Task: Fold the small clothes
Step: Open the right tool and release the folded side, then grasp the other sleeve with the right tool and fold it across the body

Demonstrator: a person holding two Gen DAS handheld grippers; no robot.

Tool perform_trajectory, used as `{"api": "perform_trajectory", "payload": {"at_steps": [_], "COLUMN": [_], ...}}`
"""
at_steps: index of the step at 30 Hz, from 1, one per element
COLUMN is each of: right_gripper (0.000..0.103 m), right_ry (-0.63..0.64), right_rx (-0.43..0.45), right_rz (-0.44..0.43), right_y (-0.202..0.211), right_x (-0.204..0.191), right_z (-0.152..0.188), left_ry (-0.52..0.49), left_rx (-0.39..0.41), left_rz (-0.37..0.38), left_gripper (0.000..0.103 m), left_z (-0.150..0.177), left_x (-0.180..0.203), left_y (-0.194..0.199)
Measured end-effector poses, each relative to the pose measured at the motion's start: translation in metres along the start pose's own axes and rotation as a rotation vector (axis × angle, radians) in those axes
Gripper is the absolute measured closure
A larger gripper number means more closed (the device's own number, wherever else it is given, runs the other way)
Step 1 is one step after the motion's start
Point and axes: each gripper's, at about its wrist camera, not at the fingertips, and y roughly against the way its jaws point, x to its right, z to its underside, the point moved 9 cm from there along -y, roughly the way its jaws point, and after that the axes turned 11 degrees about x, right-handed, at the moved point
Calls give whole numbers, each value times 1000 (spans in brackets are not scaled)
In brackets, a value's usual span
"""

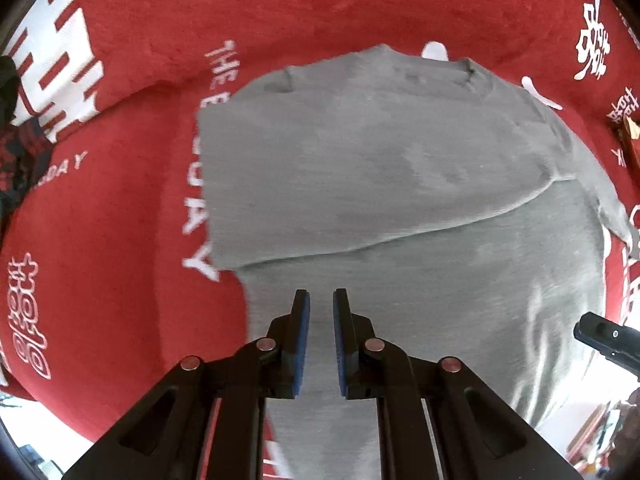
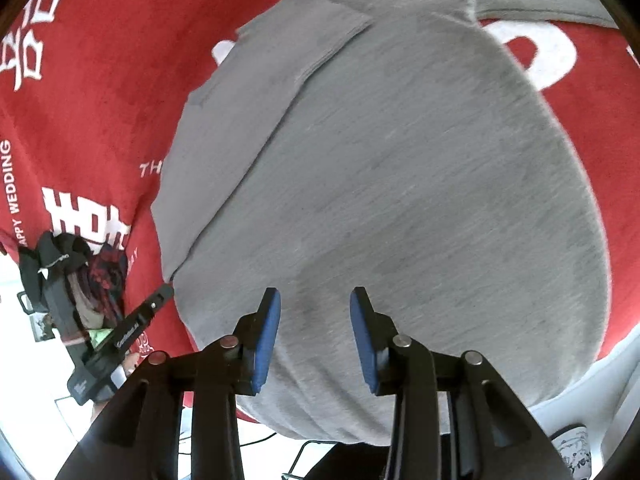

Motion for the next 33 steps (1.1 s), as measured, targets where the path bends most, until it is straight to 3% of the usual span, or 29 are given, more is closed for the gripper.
{"api": "perform_trajectory", "payload": {"at_steps": [2, 3, 4, 5, 7, 14, 21, 25, 28, 33], "right_gripper": [63, 62, 62, 62, 62, 62, 62, 61, 53, 53], "right_ry": [0, -1, -6, -9, -14, -62, -165, -287, -382, -597], "right_rx": [12, 14, 11, 8, 12, 28, 111, 202, 274, 382], "right_rz": [-7, -6, -6, -8, -14, -16, -37, -25, 2, -29], "right_y": [4, 6, 7, 8, 12, 25, 55, 79, 98, 120], "right_x": [5, 7, 11, 14, 20, 51, 100, 154, 199, 262], "right_z": [-11, -15, -22, -27, -38, -76, -121, -148, -166, -184], "left_ry": [0, 2, 7, 15, -12, -58, -19, -47, -80, -85], "left_rx": [-12, -15, -18, -2, 25, 5, -93, -81, -75, -94], "left_rz": [-3, -3, -4, -28, -29, -28, -50, -17, -11, 10], "left_gripper": [85, 68, 14, 1, 1, 1, 1, 1, 1, 1], "left_z": [-2, -3, -5, -9, -18, -37, -45, -52, -55, -55], "left_x": [16, 21, 28, 33, 51, 106, 139, 170, 189, 213], "left_y": [-3, -4, -4, -2, 0, -9, -37, -37, -38, -43]}}
